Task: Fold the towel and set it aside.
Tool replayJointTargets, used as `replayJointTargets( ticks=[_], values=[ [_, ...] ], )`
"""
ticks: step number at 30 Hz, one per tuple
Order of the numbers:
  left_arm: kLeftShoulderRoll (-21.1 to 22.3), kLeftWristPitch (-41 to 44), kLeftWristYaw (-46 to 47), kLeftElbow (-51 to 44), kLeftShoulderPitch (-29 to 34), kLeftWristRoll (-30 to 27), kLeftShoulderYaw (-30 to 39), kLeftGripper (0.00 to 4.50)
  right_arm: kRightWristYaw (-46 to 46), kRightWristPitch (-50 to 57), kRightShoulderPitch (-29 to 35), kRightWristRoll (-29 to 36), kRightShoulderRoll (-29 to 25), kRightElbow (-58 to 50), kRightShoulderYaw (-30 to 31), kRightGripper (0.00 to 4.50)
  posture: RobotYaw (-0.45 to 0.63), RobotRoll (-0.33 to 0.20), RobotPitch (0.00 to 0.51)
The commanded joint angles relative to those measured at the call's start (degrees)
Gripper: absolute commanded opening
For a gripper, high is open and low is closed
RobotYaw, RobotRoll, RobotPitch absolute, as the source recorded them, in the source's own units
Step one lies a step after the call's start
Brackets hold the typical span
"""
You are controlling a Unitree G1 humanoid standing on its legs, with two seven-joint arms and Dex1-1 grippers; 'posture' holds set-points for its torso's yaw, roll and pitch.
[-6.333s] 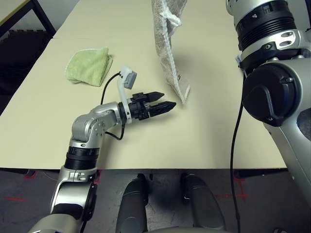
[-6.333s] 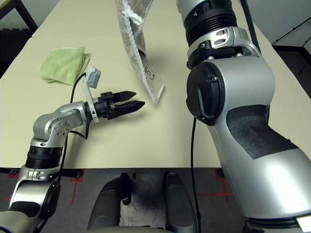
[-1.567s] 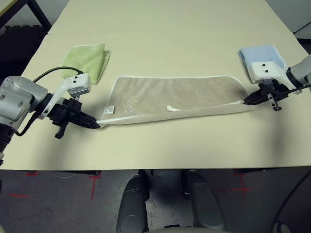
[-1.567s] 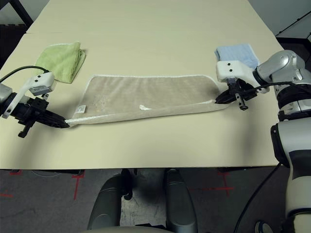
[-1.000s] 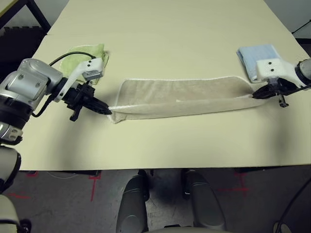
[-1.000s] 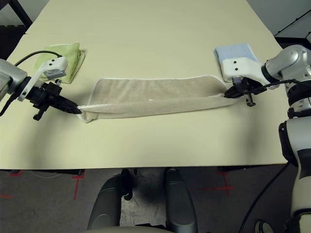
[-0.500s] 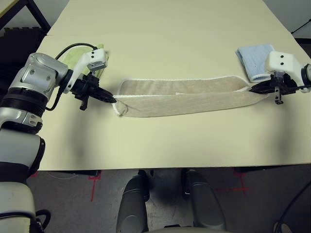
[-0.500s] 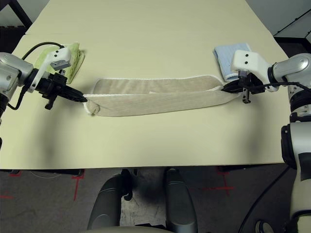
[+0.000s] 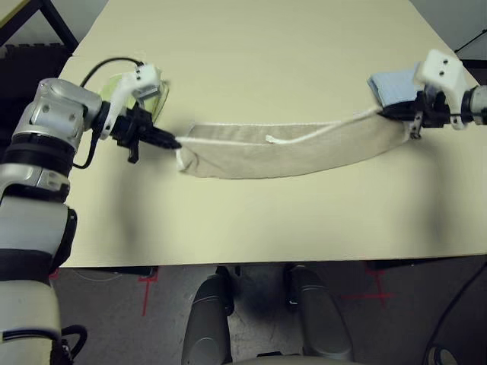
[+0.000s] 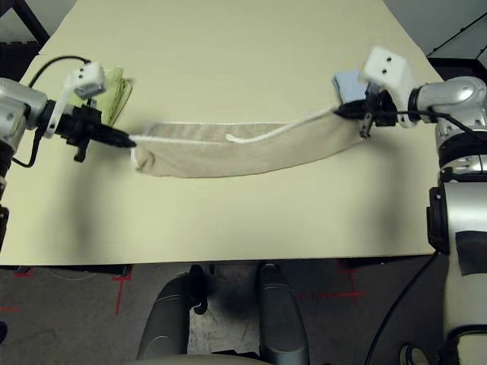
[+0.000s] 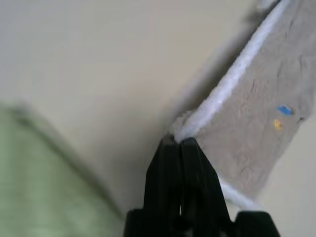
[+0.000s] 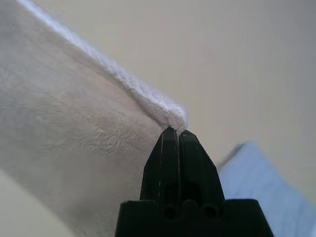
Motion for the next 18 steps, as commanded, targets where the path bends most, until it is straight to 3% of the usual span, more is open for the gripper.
replayJointTargets(
  ticks=[1, 5, 8, 11, 18],
  values=[
    [-2.27, -14.14, 27.31, 5.75, -4.75, -0.83, 10.60, 0.02, -15.83, 0.00, -4.24, 5.52, 2.42, 1.03, -7.70, 0.00, -0.09, 0.000, 0.219],
    [-2.91, -29.84, 37.49, 6.85, -8.69, -3.00, 19.41, 0.02, -24.54, -7.07, -8.29, 11.71, 3.84, 0.44, -15.78, 0.00, -0.09, 0.000, 0.219],
    [-2.67, -36.14, 35.92, 6.99, -8.24, -2.40, 21.16, 0.02, -20.69, -8.43, -8.22, 14.04, 4.30, 0.50, -17.69, 0.00, -0.10, 0.000, 0.218],
    [-1.83, -34.88, 24.71, 6.47, -3.45, -0.43, 18.58, 0.02, -9.87, -8.54, -4.34, 11.46, 4.13, 0.52, -13.72, 0.00, -0.10, 0.000, 0.219],
    [4.50, -16.53, -10.62, -1.22, 9.29, 7.36, 5.46, 0.02, 8.20, -7.66, 1.26, 0.70, 0.57, 0.48, -0.97, 0.00, -0.09, 0.000, 0.224]
  ],
)
